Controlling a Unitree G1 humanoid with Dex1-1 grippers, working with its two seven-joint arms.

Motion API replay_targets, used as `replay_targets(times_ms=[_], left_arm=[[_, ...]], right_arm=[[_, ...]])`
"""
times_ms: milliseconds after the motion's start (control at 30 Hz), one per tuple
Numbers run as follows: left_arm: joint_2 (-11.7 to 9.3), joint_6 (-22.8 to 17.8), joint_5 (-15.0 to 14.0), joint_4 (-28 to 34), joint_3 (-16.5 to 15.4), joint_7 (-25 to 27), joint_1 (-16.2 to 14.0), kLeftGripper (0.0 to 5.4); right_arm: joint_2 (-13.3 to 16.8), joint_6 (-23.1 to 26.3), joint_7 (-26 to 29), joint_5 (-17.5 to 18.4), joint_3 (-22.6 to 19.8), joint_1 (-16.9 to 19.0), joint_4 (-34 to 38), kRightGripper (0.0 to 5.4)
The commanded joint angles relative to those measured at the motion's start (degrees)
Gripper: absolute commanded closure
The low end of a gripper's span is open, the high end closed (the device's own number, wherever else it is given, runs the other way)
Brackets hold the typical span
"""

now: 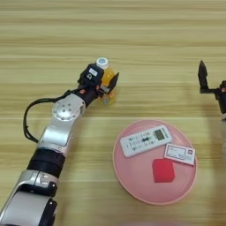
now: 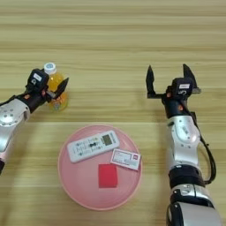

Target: Move the objects on the table

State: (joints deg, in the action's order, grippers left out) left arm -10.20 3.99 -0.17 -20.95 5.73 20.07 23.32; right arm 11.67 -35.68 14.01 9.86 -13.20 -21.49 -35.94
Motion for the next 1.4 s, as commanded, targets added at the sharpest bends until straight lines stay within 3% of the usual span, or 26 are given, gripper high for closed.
replay_targets(times_ms=[33, 400, 633, 900, 1167, 1400], left_arm=[[0.09, -1.22, 0.23, -1.78, 0.47, 0.93, -0.08, 1.95], [0.19, -1.49, -0.15, -2.20, 0.60, 1.98, -0.14, 1.95], [-0.31, -3.19, -2.09, 7.82, 2.11, 6.58, -2.04, 1.95], [-0.84, -6.28, -2.69, 14.46, 3.26, 9.34, -3.06, 1.95], [-1.05, -6.42, -1.80, 14.17, 4.74, 9.89, -4.58, 1.95], [-1.19, -5.50, -1.21, 9.52, 5.33, 10.16, -4.52, 1.95]], right_arm=[[0.19, -0.56, -0.15, 0.10, -0.09, 0.50, 0.87, 0.00], [0.30, -0.65, 0.02, 0.21, -0.21, 0.54, 0.68, 0.00], [0.23, -0.80, 0.02, 0.16, -0.17, 0.63, 0.57, 0.00], [0.13, -0.86, -0.08, 0.04, -0.08, 0.52, 0.43, 0.00], [0.05, -0.82, -0.09, 0.11, -0.05, 0.61, 0.71, 0.00], [0.01, -0.83, -0.11, 0.08, -0.04, 0.62, 0.72, 0.00]])
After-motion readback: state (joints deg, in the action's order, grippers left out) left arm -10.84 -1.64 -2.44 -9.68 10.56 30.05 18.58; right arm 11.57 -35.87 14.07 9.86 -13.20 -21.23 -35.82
